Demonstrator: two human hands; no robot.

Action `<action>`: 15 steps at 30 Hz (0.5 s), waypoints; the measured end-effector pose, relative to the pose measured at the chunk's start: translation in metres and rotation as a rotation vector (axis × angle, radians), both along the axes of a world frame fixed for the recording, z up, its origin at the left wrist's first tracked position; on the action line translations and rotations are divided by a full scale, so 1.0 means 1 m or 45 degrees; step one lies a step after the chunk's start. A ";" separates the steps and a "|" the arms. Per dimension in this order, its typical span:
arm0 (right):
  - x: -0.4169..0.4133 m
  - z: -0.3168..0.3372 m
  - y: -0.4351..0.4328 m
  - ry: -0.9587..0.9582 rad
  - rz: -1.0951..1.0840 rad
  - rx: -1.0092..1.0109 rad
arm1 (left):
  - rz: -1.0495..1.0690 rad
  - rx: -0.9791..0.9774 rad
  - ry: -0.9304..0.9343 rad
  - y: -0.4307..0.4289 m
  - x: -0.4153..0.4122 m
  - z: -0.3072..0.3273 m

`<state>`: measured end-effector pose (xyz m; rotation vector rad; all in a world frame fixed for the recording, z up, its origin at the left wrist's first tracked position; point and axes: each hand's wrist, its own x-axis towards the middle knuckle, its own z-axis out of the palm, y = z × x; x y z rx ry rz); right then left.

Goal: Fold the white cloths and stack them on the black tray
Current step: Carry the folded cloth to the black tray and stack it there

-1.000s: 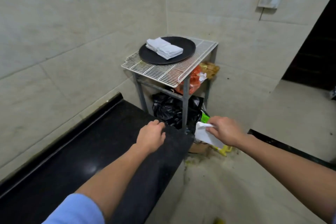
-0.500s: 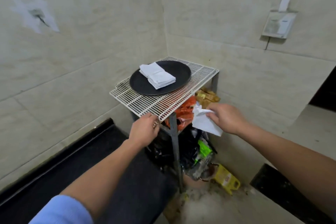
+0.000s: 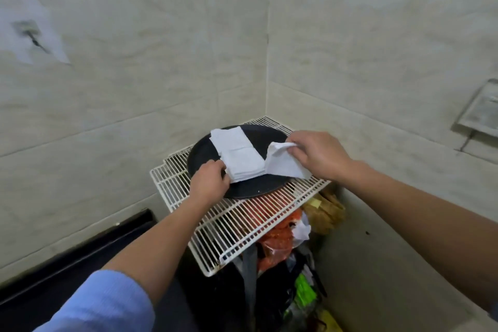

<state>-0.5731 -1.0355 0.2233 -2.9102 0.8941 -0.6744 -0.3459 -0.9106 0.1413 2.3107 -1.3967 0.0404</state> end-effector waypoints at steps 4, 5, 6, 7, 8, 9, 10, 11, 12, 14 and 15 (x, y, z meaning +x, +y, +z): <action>0.050 0.007 -0.038 0.035 0.093 0.050 | 0.089 0.065 0.025 -0.015 0.017 -0.011; 0.064 0.007 -0.047 0.034 0.120 0.059 | 0.120 0.075 0.032 -0.018 0.021 -0.014; 0.078 0.007 -0.055 0.032 0.150 0.071 | 0.149 0.085 0.038 -0.021 0.025 -0.017; 0.092 0.006 -0.063 0.032 0.183 0.087 | 0.172 0.099 0.044 -0.023 0.029 -0.020; 0.105 0.004 -0.070 0.037 0.217 0.102 | 0.190 0.114 0.044 -0.025 0.031 -0.024; 0.118 0.002 -0.077 0.048 0.251 0.114 | 0.205 0.131 0.040 -0.027 0.034 -0.028; 0.130 0.000 -0.083 0.060 0.286 0.123 | 0.223 0.142 0.030 -0.028 0.036 -0.032; 0.142 -0.003 -0.089 0.073 0.322 0.132 | 0.244 0.151 0.015 -0.030 0.037 -0.035; 0.152 -0.005 -0.095 0.091 0.360 0.141 | 0.264 0.157 -0.008 -0.032 0.038 -0.039; 0.173 -0.008 -0.108 0.153 0.442 0.177 | 0.301 0.153 -0.041 -0.037 0.039 -0.044; 0.184 -0.010 -0.116 0.193 0.475 0.209 | 0.314 0.146 -0.053 -0.039 0.040 -0.046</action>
